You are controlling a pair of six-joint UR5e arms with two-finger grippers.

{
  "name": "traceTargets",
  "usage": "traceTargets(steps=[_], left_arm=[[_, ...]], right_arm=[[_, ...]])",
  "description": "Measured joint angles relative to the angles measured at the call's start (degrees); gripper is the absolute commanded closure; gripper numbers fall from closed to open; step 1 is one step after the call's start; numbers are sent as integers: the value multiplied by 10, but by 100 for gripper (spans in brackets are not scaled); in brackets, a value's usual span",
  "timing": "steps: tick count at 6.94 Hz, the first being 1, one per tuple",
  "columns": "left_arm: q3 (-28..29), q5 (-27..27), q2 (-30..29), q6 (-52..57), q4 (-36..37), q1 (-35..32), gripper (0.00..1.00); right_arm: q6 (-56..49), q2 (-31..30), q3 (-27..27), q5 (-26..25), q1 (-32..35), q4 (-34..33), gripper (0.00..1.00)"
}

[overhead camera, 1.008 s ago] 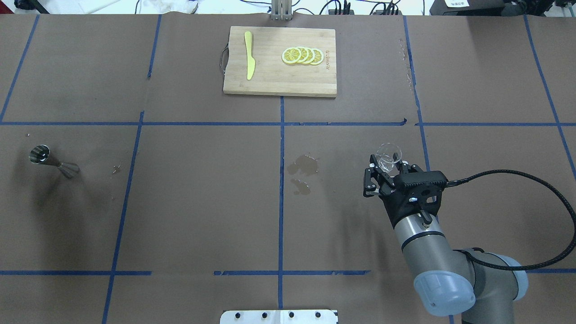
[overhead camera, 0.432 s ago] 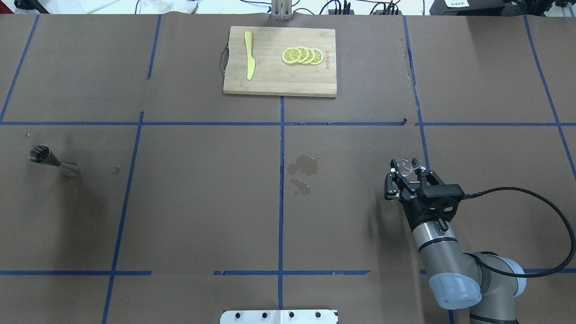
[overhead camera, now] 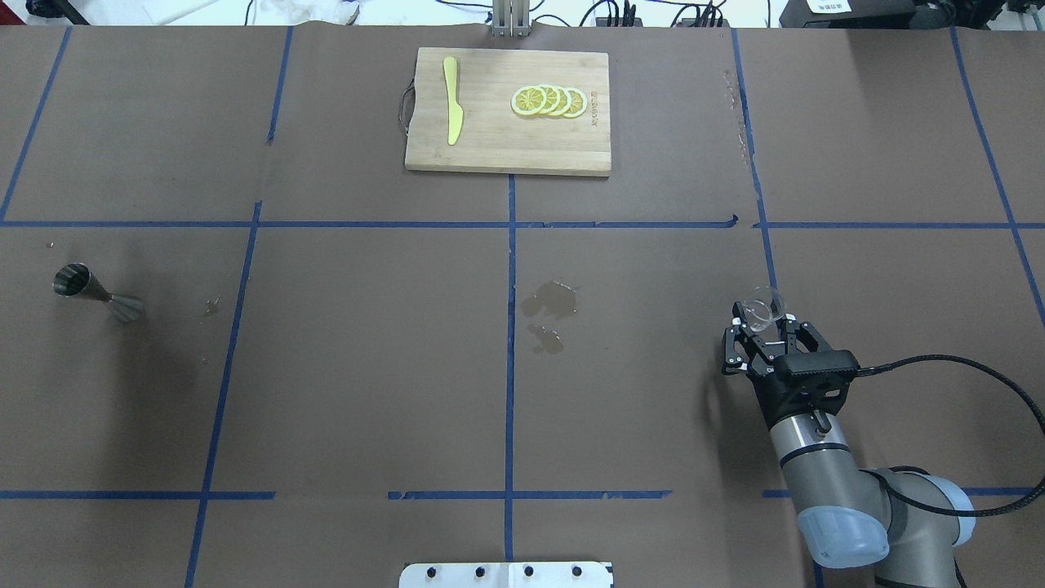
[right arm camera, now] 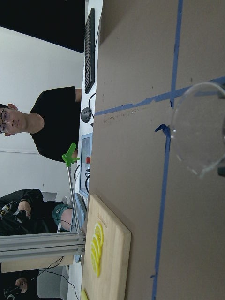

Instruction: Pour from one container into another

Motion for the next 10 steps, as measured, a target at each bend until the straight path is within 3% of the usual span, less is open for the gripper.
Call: traceTargets(steps=[5, 6, 7, 10], left_arm=[[-5, 0, -2, -4, 0, 0, 0], [-6, 0, -2, -4, 0, 0, 0], [-6, 0, -2, -4, 1, 0, 0], [-5, -38, 0, -5, 13, -2, 0]], right_arm=[[8, -4, -22, 3, -8, 15, 100], [8, -5, -30, 5, -10, 34, 91], [8, -8, -36, 6, -13, 45, 91], [8, -10, -41, 5, -16, 58, 68]])
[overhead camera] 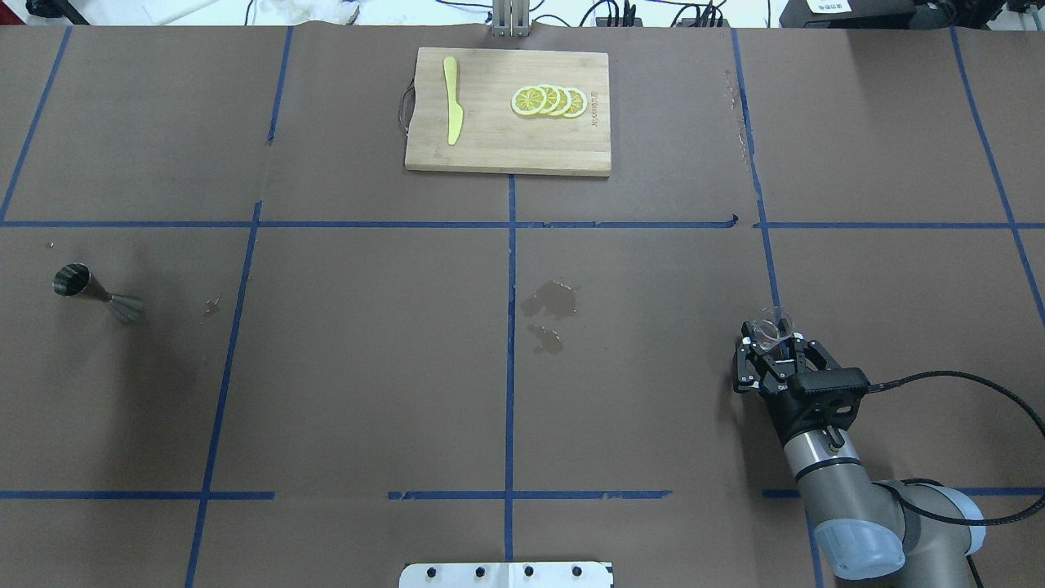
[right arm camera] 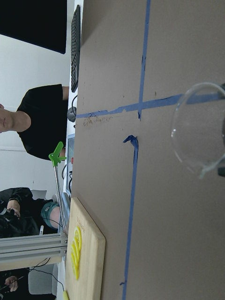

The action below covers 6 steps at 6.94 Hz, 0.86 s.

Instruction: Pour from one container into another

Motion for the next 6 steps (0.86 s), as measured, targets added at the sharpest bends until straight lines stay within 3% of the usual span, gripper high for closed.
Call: traceTargets(steps=[1, 3, 6], left_arm=[[0, -12, 0, 0, 4, -3, 0], [0, -34, 1, 0, 16, -9, 0], [-1, -126, -16, 9, 99, -30, 0]], right_arm=[[0, 0, 0, -1, -1, 1, 60], [0, -1, 0, -3, -1, 2, 59], [0, -1, 0, -4, -2, 3, 53]])
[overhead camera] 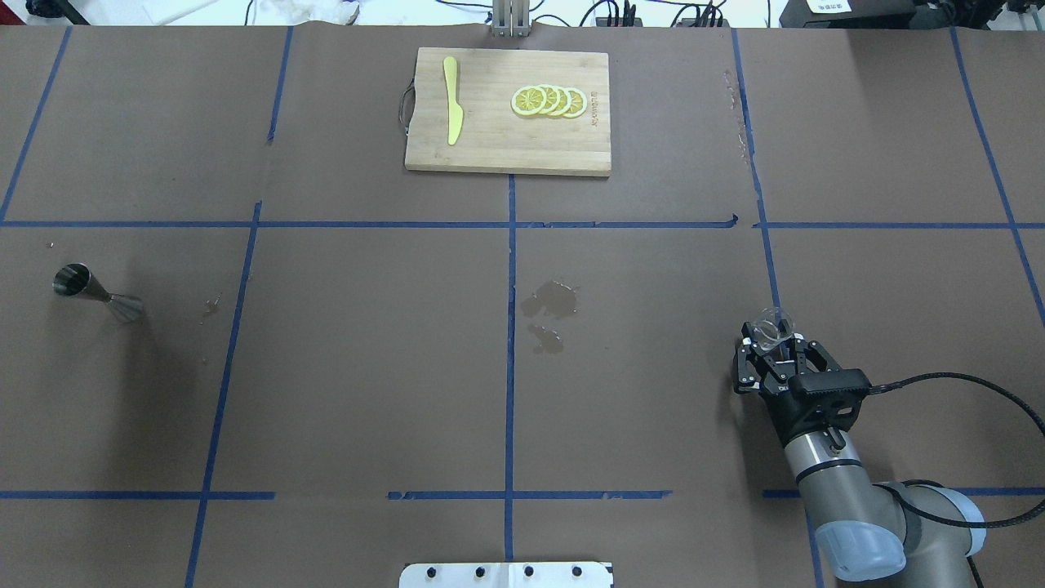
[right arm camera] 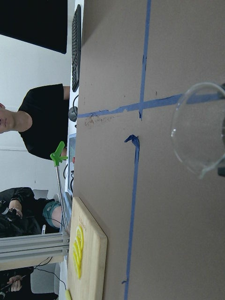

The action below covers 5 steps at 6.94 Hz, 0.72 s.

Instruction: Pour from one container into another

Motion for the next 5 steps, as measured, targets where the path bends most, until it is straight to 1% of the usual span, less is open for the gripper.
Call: traceTargets(steps=[1, 2, 3, 4, 5], left_arm=[[-4, -22, -6, 20, 35, -8, 0], [-14, -32, -12, 59, 79, -16, 0], [-30, -36, -22, 110, 138, -27, 0], [-47, -37, -31, 162, 201, -37, 0], [-61, -39, -39, 207, 260, -48, 0]], right_arm=[[0, 0, 0, 0, 0, 0, 52], [0, 0, 0, -1, -1, 0, 47], [0, 0, 0, -1, -1, 0, 41], [1, 0, 0, -2, -2, 0, 41], [1, 0, 0, -2, -3, 0, 38]])
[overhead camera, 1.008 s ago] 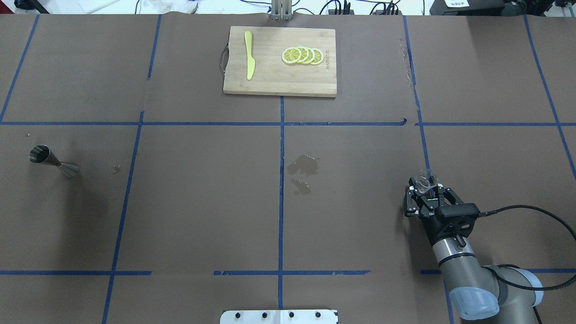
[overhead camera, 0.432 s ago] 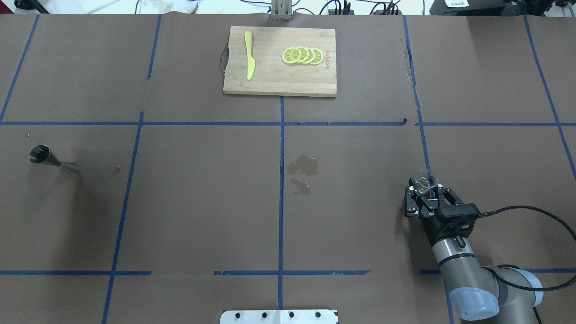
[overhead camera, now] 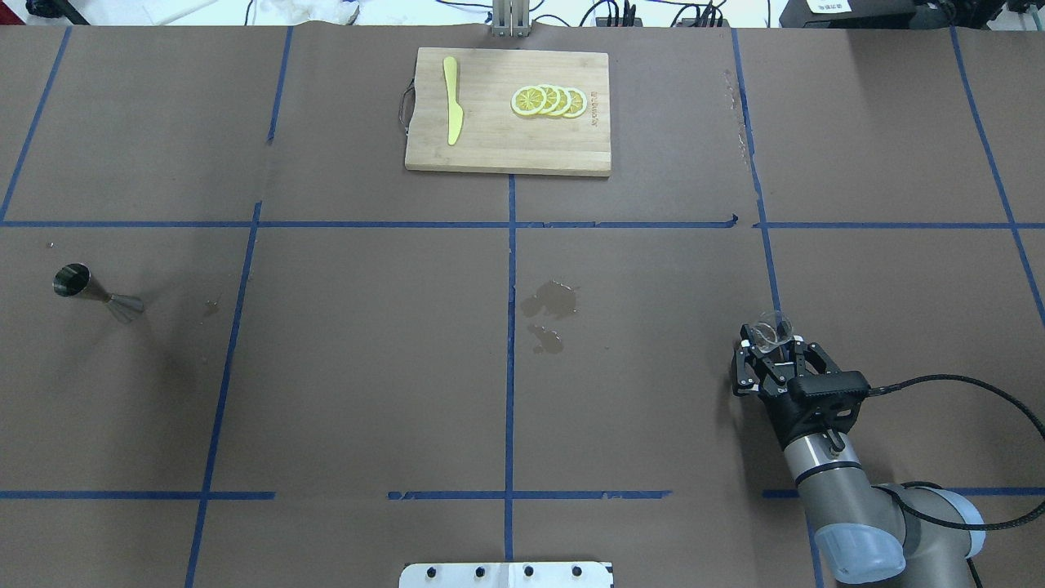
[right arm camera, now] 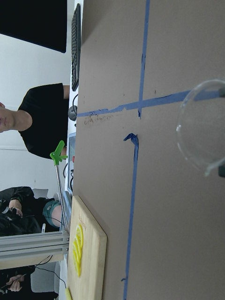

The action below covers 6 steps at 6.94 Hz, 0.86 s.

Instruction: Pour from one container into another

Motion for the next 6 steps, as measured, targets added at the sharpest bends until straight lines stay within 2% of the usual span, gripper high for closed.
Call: traceTargets(steps=[1, 3, 4, 6], left_arm=[[-10, -7, -6, 27, 47, -9, 0], [-26, -36, -3, 43, 92, -18, 0], [-36, -46, 3, 45, 104, -21, 0], [-49, -53, 12, 46, 112, -22, 0]], right_arm=[[0, 0, 0, -2, -2, 0, 36], [0, 0, 1, -7, -6, 0, 15], [0, 0, 1, -9, -7, 0, 0], [0, 0, 3, -16, -10, 2, 0]])
